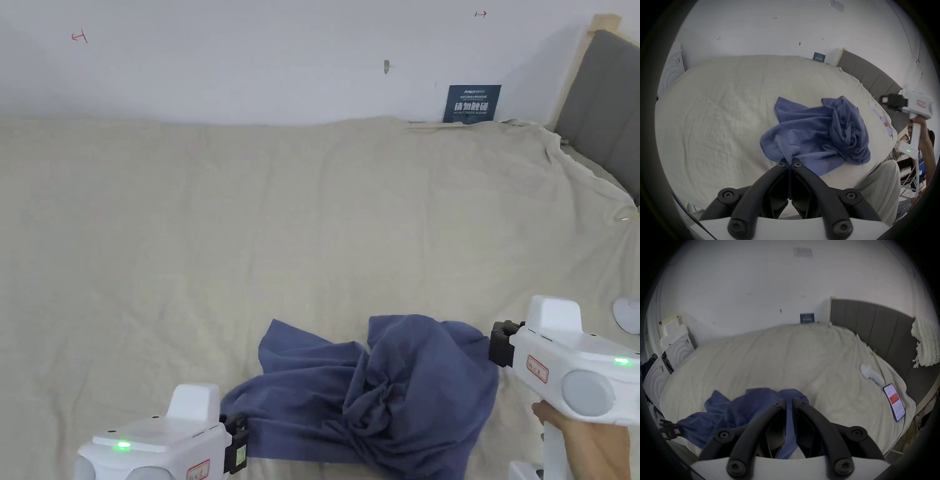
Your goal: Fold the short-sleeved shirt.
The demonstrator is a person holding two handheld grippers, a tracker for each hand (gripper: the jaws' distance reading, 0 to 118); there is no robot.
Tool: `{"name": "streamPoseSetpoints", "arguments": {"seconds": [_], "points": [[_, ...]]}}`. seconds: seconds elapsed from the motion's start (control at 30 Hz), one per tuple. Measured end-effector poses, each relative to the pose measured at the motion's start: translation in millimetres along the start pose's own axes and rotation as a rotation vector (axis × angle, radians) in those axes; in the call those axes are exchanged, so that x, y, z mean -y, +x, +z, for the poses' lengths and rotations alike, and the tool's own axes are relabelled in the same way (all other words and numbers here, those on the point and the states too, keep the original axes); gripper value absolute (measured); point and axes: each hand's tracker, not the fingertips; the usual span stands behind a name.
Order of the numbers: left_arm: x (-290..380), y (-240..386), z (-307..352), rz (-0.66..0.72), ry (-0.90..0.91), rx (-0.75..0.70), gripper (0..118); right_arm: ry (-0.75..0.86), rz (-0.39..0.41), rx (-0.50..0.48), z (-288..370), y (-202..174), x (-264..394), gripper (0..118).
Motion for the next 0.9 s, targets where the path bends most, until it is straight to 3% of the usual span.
{"name": "streamPoseSetpoints", "arguments": {"seconds": [0.03, 0.07, 0.1, 0.17, 0.2, 0.37, 0.43, 0.5, 0.57, 0.73, 0.8, 0.83, 0.9], "points": [[-2, 0, 1, -0.001, 0.000, -0.003, 0, -0.019, -0.003, 0.027, -13, 4, -2, 14], [-3, 0, 1, -0.003, 0.001, -0.004, 0, -0.045, -0.003, 0.039, -25, 8, -4, 28], [-3, 0, 1, -0.007, 0.006, -0.005, 0, -0.072, -0.014, 0.039, -36, 11, -6, 61], [-4, 0, 0, -0.010, 0.003, -0.005, 0, -0.125, -0.032, 0.045, -60, 20, -8, 100], [-4, -1, -1, -0.011, 0.003, -0.005, 0, -0.135, -0.038, 0.049, -66, 19, -9, 106], [-4, -3, -7, -0.017, -0.004, -0.005, 0, -0.226, -0.055, 0.086, -103, 21, -8, 105], [-4, -4, -9, -0.013, -0.008, -0.003, 0, -0.254, -0.042, 0.118, -114, 21, -4, 104], [-4, -5, -9, -0.015, -0.012, -0.003, 0, -0.277, -0.036, 0.120, -126, 25, 0, 93], [-4, -6, -11, -0.016, -0.016, -0.004, 0, -0.301, -0.024, 0.121, -132, 22, 4, 90], [-4, -6, -12, -0.016, -0.017, -0.004, 0, -0.302, -0.037, 0.069, -137, 22, 13, 41], [-5, -5, -12, -0.015, -0.015, -0.003, 0, -0.309, -0.065, 0.026, -135, 21, 11, 4], [-5, -5, -11, -0.014, -0.013, -0.002, 0, -0.292, -0.038, 0.075, -130, 17, 8, 4], [-5, -5, -9, -0.011, -0.002, 0.004, 0, -0.265, 0.025, 0.068, -123, 18, 5, 4]]}}
